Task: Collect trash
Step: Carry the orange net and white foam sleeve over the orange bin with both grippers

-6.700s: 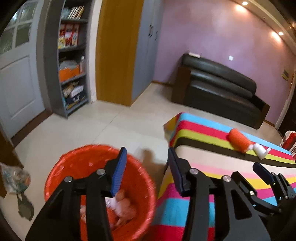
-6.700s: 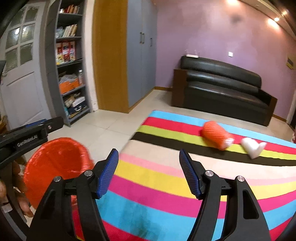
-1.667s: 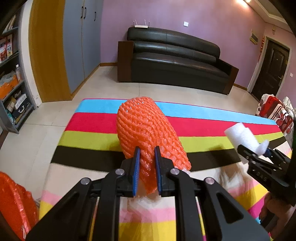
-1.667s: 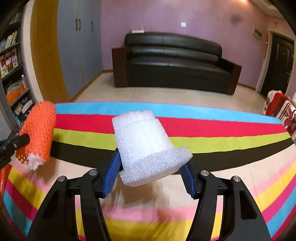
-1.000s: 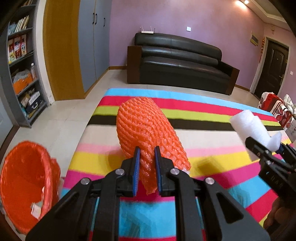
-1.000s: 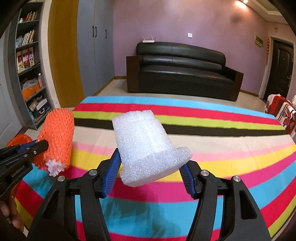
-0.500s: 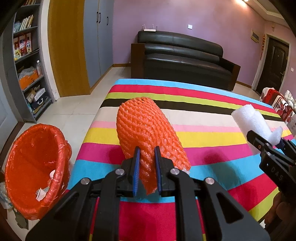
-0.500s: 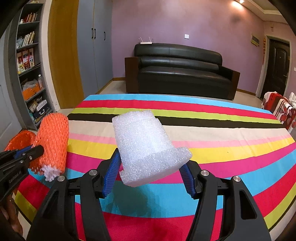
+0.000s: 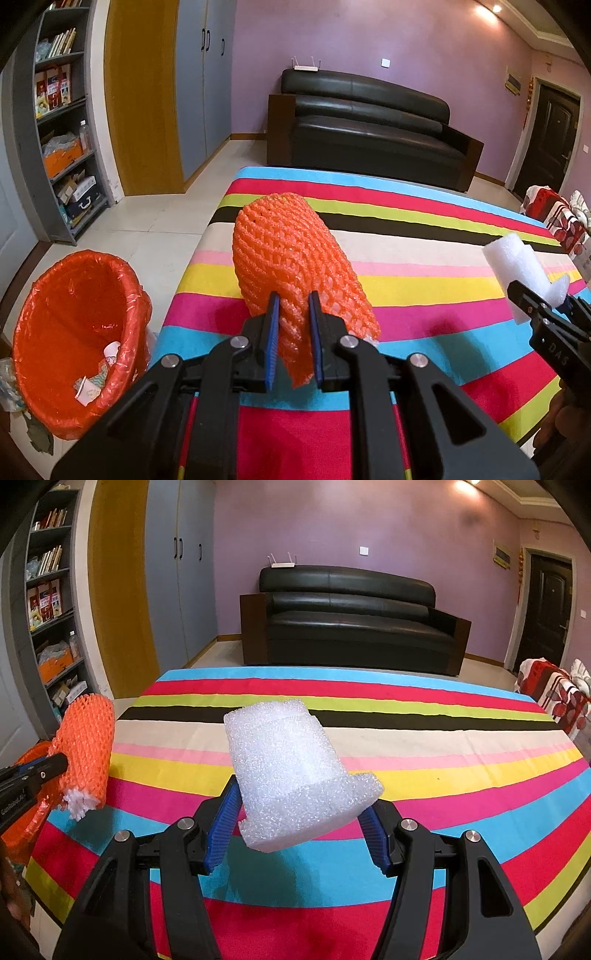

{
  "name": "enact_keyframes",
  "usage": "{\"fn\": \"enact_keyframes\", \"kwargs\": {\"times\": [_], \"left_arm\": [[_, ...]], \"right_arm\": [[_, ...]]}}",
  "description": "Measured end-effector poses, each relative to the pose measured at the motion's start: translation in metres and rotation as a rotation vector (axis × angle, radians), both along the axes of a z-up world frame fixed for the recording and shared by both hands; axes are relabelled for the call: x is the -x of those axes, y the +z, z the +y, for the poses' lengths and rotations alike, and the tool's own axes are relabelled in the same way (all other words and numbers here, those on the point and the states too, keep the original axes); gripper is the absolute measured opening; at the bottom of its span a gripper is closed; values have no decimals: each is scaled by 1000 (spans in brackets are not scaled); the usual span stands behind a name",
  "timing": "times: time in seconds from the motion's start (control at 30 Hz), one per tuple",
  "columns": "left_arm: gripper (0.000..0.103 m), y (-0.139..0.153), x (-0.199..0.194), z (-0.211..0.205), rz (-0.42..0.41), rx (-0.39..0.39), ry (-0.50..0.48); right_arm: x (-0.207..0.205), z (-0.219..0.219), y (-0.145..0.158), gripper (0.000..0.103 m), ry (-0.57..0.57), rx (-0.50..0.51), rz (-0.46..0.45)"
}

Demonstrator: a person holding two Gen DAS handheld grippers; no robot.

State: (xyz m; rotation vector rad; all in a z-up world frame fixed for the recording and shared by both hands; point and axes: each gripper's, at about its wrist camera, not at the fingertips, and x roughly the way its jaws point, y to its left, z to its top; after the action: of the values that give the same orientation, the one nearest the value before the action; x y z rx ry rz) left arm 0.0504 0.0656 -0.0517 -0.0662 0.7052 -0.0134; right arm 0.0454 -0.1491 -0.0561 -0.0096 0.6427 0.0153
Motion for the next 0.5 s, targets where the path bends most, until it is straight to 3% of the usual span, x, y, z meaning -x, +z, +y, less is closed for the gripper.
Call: {"fn": "enact_keyframes", "kwargs": {"times": [0.5], "left_arm": [[15, 8, 0, 0, -21, 15, -12]], "right_arm": [[10, 0, 15, 58, -5, 15, -10]]}}
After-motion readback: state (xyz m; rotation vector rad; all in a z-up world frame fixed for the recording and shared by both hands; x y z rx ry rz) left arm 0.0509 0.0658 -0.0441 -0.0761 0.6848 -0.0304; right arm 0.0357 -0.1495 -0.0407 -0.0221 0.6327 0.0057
